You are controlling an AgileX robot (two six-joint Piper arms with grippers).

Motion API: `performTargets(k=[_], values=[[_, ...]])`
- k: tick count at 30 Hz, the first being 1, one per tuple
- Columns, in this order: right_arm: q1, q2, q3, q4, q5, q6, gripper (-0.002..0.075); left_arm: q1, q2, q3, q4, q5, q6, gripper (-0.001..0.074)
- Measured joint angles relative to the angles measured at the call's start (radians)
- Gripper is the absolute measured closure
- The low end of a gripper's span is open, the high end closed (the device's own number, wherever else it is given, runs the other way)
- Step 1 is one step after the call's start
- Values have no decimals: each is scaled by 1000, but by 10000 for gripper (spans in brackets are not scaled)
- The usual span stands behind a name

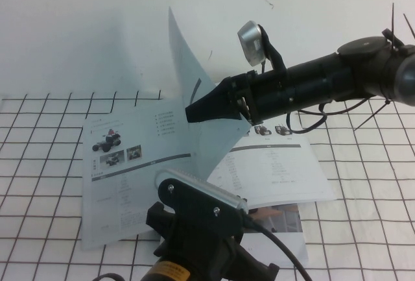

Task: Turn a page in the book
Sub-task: Open the closed book

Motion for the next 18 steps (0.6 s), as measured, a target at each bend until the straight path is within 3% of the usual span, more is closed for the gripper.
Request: performTargets(k=[18], values=[[23, -110, 0, 6, 2, 0, 309, 0, 170, 0, -20, -111, -38, 738]])
